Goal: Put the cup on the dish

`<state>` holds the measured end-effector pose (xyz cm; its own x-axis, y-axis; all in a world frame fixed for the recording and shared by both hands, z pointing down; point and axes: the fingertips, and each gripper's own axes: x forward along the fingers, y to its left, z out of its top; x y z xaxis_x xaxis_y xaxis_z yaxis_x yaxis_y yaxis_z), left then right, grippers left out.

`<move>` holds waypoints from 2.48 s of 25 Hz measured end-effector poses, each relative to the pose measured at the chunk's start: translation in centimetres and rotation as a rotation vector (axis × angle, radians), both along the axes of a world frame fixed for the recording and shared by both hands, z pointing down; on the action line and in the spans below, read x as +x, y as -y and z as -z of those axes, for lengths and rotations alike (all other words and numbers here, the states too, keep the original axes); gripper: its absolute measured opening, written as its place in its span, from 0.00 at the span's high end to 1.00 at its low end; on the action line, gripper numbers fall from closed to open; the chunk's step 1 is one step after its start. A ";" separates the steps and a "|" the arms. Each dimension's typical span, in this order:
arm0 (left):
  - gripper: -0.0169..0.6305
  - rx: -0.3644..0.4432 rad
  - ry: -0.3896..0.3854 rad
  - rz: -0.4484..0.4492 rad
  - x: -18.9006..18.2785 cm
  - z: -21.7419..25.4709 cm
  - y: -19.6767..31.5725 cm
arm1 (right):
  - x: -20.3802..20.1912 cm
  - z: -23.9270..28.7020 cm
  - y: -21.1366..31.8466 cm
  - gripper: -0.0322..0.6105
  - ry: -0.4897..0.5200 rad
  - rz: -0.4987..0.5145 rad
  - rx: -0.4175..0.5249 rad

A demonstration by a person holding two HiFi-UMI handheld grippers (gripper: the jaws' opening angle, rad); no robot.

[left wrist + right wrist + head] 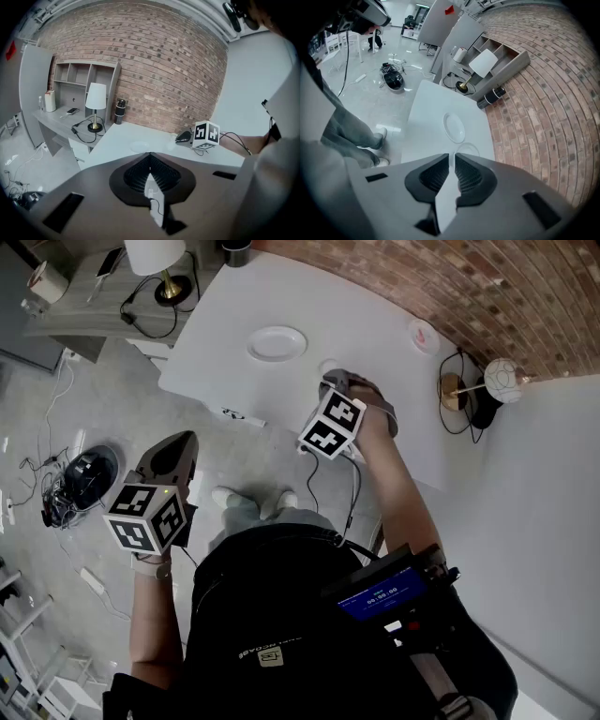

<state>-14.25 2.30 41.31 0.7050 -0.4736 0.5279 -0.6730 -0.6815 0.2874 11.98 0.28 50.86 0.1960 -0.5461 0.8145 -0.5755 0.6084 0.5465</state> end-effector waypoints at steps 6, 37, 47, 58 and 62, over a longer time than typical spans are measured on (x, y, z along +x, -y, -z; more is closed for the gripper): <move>0.96 -0.011 0.006 0.030 3.5 -0.3 -4.0 | 3.4 -0.5 -3.2 0.88 -0.001 0.027 -0.004; 0.96 0.002 0.053 0.029 5.5 -0.2 -7.5 | 8.2 -2.1 -5.0 0.88 0.061 -0.094 0.052; 0.96 0.020 0.047 0.075 7.7 0.2 -9.4 | 8.9 -1.7 -4.7 0.88 0.022 0.003 0.043; 0.96 0.026 0.015 0.090 7.8 -0.1 -8.7 | 9.0 -1.3 -4.3 0.88 0.002 0.020 0.039; 0.96 0.017 0.005 0.062 7.6 -0.5 -7.2 | 9.0 -1.3 -3.8 0.88 -0.001 -0.002 0.017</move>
